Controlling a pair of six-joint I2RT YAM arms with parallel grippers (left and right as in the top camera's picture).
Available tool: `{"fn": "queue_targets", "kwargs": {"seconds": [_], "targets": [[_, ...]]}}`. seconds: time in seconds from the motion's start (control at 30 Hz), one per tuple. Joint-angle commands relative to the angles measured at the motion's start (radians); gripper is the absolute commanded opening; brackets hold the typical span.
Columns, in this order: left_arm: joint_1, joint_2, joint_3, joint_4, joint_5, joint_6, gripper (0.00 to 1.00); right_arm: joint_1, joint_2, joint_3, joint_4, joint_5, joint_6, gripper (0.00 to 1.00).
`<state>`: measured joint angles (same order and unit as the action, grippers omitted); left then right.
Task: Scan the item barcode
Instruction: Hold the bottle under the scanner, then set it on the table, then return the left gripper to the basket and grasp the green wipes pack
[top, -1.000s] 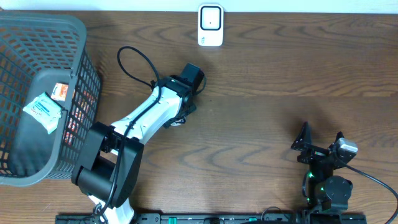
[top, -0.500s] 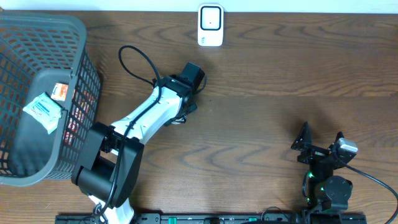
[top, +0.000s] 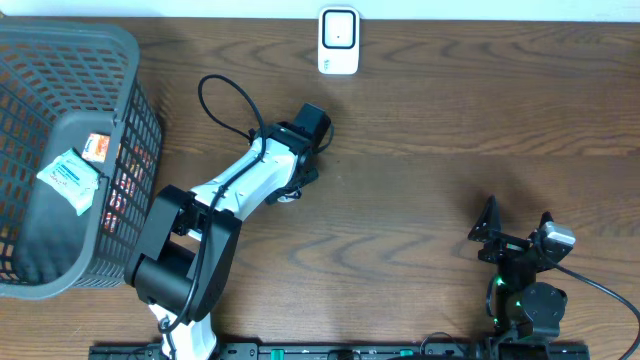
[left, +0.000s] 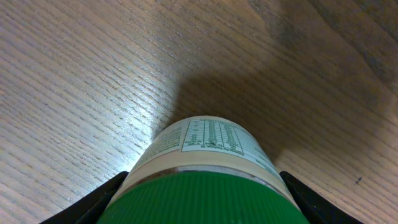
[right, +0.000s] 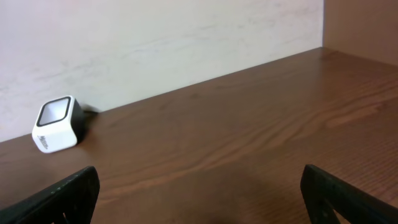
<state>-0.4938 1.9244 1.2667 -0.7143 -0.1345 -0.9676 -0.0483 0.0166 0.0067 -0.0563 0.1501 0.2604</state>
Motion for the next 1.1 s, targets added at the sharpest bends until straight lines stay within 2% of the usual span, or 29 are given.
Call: {"fn": "queue_targets", "kwargs": {"seconds": [0.0,0.1,0.13,0.27,0.47,0.63,0.8,0.87,0.9,1.07], "targets": [[-0.001,0.026,-0.002,-0.002,0.037,0.006,0.73,-0.003,-0.007,-0.001,-0.004,0.002,0.013,0.99],[0.0,0.004,0.011,-0.002,0.044,0.026,0.96,-0.003,-0.007,-0.001,-0.004,0.002,0.013,0.99],[0.001,-0.007,0.021,-0.004,0.05,0.048,1.0,-0.003,-0.007,-0.001,-0.004,0.002,0.013,0.99],[0.005,-0.077,0.108,-0.064,0.06,0.146,0.98,-0.003,-0.007,-0.001,-0.004,0.002,0.013,0.99],[0.018,-0.231,0.347,-0.232,0.054,0.345,0.98,-0.003,-0.006,-0.001,-0.004,0.002,0.013,0.99],[0.075,-0.388,0.462,-0.303,0.0,0.467,0.98,-0.003,-0.006,-0.001,-0.004,0.002,0.013,0.99],[0.244,-0.536,0.463,-0.351,-0.092,0.489,0.98,-0.003,-0.006,-0.001,-0.004,0.002,0.013,0.99],[0.361,-0.568,0.463,-0.394,-0.095,0.488,0.98,-0.003,-0.006,-0.001,-0.004,0.002,0.013,0.99],[0.48,-0.579,0.462,-0.438,-0.094,0.488,0.98,-0.003,-0.006,-0.001,-0.004,0.002,0.013,0.99],[0.725,-0.568,0.432,-0.496,-0.047,0.462,0.98,-0.003,-0.006,-0.001,-0.004,0.002,0.013,0.99]]}}
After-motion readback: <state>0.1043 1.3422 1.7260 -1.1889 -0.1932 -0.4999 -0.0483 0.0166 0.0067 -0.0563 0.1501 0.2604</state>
